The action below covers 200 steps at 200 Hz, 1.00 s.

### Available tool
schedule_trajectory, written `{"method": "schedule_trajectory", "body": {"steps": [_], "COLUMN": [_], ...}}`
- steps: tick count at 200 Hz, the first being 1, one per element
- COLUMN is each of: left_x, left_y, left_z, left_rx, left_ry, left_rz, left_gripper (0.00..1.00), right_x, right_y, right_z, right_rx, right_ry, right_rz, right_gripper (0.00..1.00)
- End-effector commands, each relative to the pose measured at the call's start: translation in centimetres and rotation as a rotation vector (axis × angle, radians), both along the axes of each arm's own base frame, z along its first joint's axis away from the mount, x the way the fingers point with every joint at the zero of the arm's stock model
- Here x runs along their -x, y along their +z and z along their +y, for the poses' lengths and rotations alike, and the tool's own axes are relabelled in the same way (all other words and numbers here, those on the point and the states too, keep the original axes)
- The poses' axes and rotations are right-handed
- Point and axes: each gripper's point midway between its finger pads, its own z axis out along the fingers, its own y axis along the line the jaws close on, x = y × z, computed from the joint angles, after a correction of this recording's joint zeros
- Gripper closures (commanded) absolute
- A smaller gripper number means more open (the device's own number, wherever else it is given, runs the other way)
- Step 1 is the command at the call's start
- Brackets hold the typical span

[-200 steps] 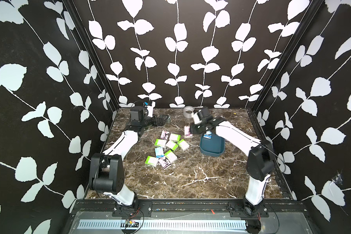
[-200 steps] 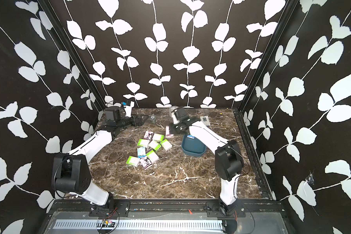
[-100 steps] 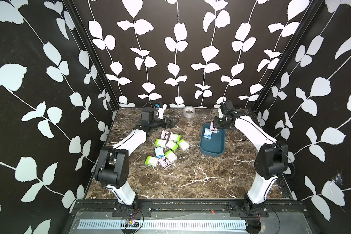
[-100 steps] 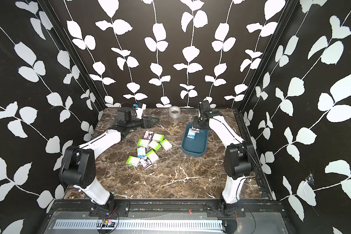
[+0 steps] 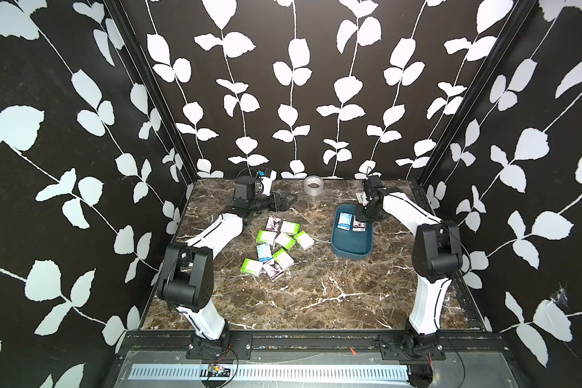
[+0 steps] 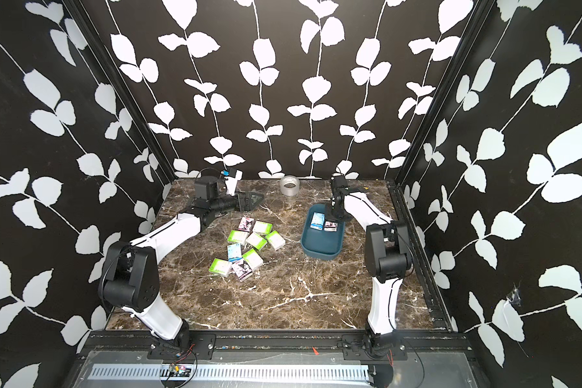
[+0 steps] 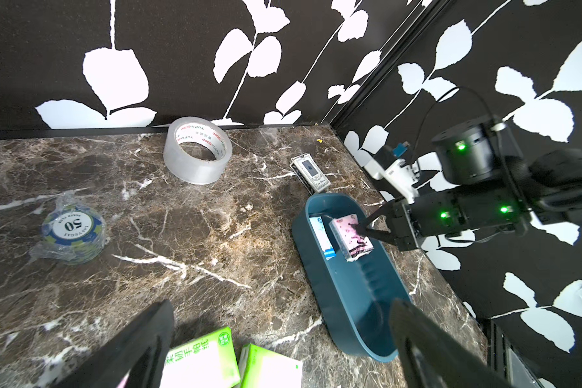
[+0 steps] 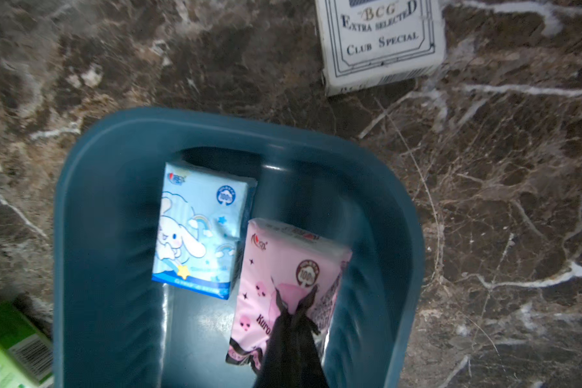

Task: Put the pocket tissues into the storage box
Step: Place the pocket tissues in the storage box.

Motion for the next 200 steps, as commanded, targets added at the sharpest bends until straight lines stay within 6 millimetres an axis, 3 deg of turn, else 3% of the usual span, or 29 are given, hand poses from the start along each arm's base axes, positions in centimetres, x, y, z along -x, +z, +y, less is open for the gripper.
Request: {"method": "schedule_trajectory", "body": {"steps": [1, 73, 200], "left_x": [-0.1, -0.1, -0.1], "left_y": [2.0, 2.2, 3.0], "left_z": [0.1, 0.2, 0.1], "left_rx": [-0.006, -0.026, -0.017], "left_ry": [-0.001, -0.002, -0.01], "left_rz": [-0.052, -0.065, -0.083], "left_gripper": [0.01, 0.01, 0.01], "right_x": [-0.5, -2.0, -4.1], "right_y": [-0.1, -1.8, -2.6], "right_z": [-0.6, 0.1, 0.7], "right_rx": [0.039, 0.015, -0.006], "right_ry": [0.012, 0.019, 0.005], "right_rz": [0.0, -0.008, -0.042], "right_gripper": [0.96, 0.94, 0.91]}}
